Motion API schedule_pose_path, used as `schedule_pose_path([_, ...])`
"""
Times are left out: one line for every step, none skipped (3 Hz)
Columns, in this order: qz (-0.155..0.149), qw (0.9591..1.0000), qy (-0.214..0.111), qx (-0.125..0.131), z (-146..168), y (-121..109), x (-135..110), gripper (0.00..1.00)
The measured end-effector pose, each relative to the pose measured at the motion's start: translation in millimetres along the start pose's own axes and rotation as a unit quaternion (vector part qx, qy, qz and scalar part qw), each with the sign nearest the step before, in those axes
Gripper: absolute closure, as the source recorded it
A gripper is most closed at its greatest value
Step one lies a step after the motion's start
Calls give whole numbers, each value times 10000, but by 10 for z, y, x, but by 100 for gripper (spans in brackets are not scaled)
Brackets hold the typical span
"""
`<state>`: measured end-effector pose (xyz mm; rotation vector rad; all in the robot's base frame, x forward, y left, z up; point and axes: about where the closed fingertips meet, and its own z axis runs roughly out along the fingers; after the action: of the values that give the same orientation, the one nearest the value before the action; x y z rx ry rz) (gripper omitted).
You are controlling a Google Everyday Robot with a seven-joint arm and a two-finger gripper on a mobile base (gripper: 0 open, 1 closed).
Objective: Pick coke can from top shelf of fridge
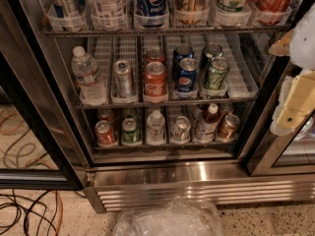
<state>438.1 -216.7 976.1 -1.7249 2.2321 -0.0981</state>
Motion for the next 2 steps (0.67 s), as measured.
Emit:
schedule_pose_path([1, 10000, 0, 0, 0, 0, 0, 0])
schedule_pose_path([344, 9991, -211, 96, 26, -21, -16, 0])
